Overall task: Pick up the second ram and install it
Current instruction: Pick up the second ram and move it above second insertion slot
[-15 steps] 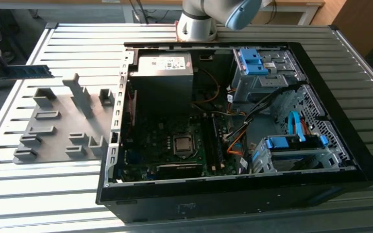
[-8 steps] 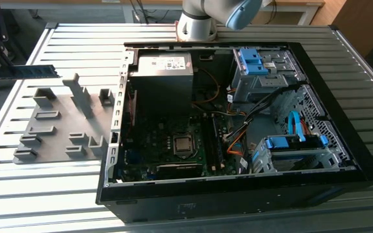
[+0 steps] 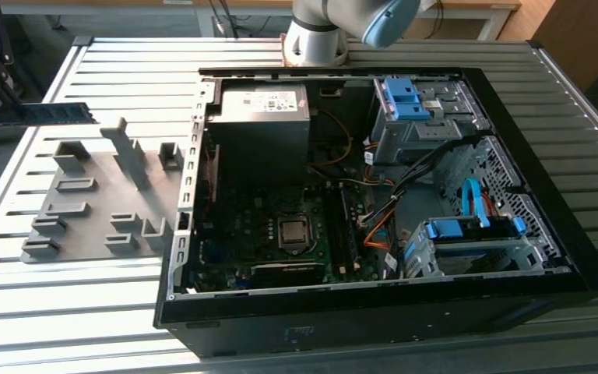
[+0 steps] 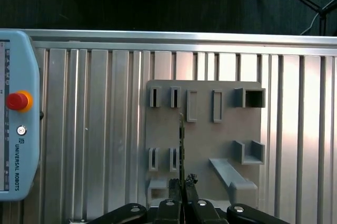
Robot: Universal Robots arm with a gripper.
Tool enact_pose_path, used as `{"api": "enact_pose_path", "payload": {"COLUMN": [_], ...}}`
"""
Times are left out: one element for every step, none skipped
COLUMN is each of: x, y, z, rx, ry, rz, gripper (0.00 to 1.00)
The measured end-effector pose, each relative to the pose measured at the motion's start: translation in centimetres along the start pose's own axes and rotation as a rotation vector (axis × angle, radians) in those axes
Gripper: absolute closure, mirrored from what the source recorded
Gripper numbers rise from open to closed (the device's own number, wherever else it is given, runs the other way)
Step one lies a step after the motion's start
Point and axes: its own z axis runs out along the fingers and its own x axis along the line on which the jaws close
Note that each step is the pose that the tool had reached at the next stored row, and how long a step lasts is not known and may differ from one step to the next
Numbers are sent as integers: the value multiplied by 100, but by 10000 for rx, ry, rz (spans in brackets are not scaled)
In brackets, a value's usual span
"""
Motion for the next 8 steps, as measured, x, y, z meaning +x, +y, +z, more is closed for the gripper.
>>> {"api": "enact_pose_path", "payload": {"x": [0, 0, 0, 0, 1, 1, 1, 1], "y": [0, 0, 0, -2, -8, -15, -22, -31], "z": [-10, -11, -11, -10, -12, -13, -12, -12], "rx": [0, 2, 2, 3, 1, 0, 1, 1], "ry": [0, -2, -1, -2, -1, 0, -1, -1], "rz": [0, 0, -1, 0, -2, -2, -1, -1], "gripper": [86, 86, 86, 86, 86, 86, 86, 86]}}
